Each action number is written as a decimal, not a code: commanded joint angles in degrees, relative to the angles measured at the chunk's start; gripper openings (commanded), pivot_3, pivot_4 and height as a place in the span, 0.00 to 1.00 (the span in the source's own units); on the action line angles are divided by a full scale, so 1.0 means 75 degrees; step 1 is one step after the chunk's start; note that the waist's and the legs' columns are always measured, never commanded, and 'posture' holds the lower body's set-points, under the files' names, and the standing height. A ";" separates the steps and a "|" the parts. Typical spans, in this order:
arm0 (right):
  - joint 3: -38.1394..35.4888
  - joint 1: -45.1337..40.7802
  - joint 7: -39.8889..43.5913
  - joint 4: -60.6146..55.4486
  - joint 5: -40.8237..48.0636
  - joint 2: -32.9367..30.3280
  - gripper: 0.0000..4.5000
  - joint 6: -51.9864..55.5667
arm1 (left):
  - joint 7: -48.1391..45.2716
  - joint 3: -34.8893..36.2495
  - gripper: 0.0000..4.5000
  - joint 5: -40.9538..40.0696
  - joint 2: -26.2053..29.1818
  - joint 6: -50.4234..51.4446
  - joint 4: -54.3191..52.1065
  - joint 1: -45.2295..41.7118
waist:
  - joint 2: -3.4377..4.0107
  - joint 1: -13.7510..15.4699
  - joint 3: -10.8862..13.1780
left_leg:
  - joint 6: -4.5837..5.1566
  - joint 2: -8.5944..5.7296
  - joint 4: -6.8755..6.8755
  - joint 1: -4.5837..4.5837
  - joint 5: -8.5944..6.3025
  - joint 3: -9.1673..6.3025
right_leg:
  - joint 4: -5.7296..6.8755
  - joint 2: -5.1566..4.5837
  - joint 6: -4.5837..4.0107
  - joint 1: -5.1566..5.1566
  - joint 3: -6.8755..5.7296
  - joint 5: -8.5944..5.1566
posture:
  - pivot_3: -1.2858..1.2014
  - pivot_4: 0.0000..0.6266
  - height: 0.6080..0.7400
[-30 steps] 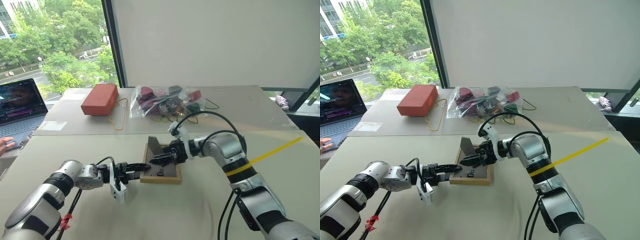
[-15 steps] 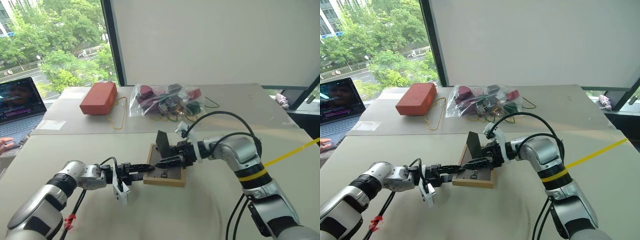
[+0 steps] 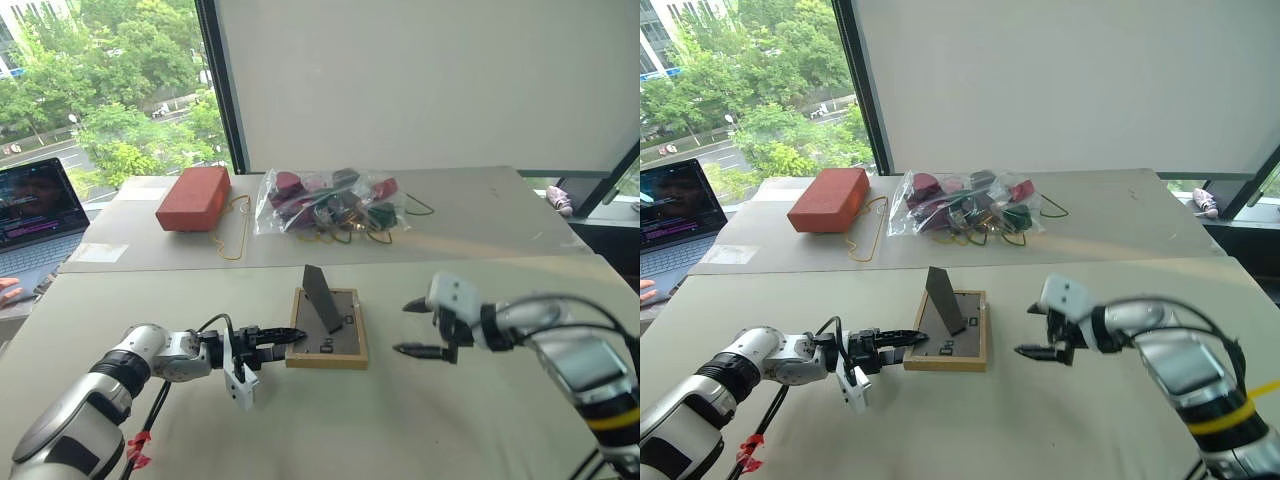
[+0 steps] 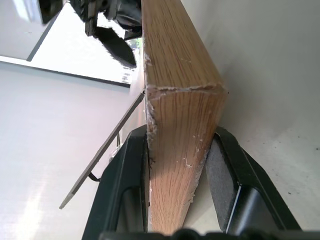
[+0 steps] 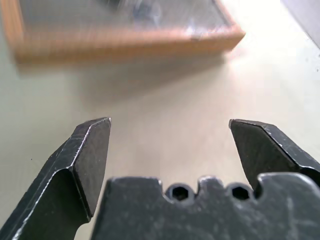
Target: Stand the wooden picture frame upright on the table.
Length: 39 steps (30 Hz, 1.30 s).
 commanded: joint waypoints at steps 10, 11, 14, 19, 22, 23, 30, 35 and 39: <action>0.0979 0.0245 -0.2986 0.0228 -0.3983 0.1364 0.98 -0.5284 | -0.0457 0.0056 0.25 -0.0141 -0.0097 -0.0138 0.0144 0.0125 | -0.0017 0.0040 -0.0005 | -0.0004 0.0011 -0.0002 0.0034 0.0002 0.0043 | -0.0009 0.0005 -0.0002 0.0016 0.0020 0.0001 | 0.52 0.24 1.00; 0.0971 0.0201 -0.3106 0.0329 -0.4139 0.1443 0.98 -0.5369 | -0.0495 0.0084 0.25 -0.0182 -0.0099 -0.0151 0.0119 0.0134 | -0.0016 0.0041 -0.0005 | -0.0004 0.0012 -0.0004 0.0035 0.0002 0.0044 | -0.0008 0.0006 -0.0003 0.0016 0.0020 0.0001 | 0.52 0.24 1.00; 0.0918 0.0149 -0.3280 0.0636 -0.4446 0.1558 0.98 -0.5552 | -0.0603 0.0146 0.25 -0.0265 -0.0106 -0.0182 0.0086 0.0149 | -0.0018 0.0041 -0.0005 | -0.0003 0.0012 -0.0004 0.0036 0.0001 0.0046 | -0.0008 0.0006 -0.0004 0.0017 0.0022 0.0002 | 0.52 0.24 1.00; 0.0769 0.0179 -0.3454 0.0744 -0.4467 0.1660 0.75 -0.5786 | -0.0776 0.0212 0.25 -0.0443 -0.0110 -0.0135 0.0114 0.0224 | -0.0018 0.0040 -0.0005 | -0.0001 0.0013 -0.0005 0.0036 0.0000 0.0049 | -0.0008 0.0006 -0.0005 0.0015 0.0024 0.0002 | 0.52 0.24 1.00; 0.0665 0.0163 -0.3627 0.0704 -0.4530 0.1708 0.51 -0.5891 | -0.0917 0.0292 0.25 -0.0597 -0.0131 -0.0130 0.0144 0.0284 | -0.0018 0.0039 -0.0005 | 0.0000 0.0013 -0.0004 0.0036 -0.0001 0.0049 | -0.0008 0.0006 -0.0005 0.0016 0.0024 0.0003 | 0.52 0.24 1.00; 0.0627 0.0153 -0.3679 0.0667 -0.4538 0.1729 0.43 -0.5913 | -0.0966 0.0317 0.25 -0.0637 -0.0133 -0.0114 0.0141 0.0306 | -0.0018 0.0030 -0.0005 | 0.0001 0.0013 -0.0005 0.0037 -0.0001 0.0049 | -0.0008 0.0006 -0.0005 0.0016 0.0024 0.0003 | 0.52 0.24 1.00; 0.0403 -0.0003 -0.3597 0.0305 -0.4400 0.1904 0.30 -0.5835 | -0.1981 0.0693 0.47 -0.2361 -0.0327 -0.0138 0.0400 0.0413 | -0.0019 0.0035 -0.0005 | 0.0002 0.0014 -0.0007 0.0047 -0.0002 0.0056 | -0.0004 0.0008 -0.0007 0.0019 0.0031 0.0003 | 0.52 0.24 1.00; 0.0268 -0.0026 -0.3316 0.0163 -0.4144 0.1963 0.30 -0.5619 | -0.3222 0.1029 0.85 -0.3997 -0.0345 0.0319 0.0103 0.0727 | -0.0020 0.0013 -0.0004 | 0.0004 0.0015 -0.0006 0.0040 -0.0003 0.0057 | -0.0001 0.0008 -0.0007 0.0013 0.0032 0.0004 | 0.52 0.24 1.00; -0.0362 -0.0360 -0.2378 -0.0116 -0.2564 0.1909 0.30 -0.4296 | -0.4621 0.1811 0.94 -0.7929 0.0322 0.2393 -0.2568 0.2452 | -0.0019 -0.0147 0.0000 | 0.0011 0.0026 -0.0008 0.0023 -0.0007 0.0056 | 0.0027 0.0010 -0.0009 -0.0009 0.0036 0.0005 | 0.52 0.24 1.00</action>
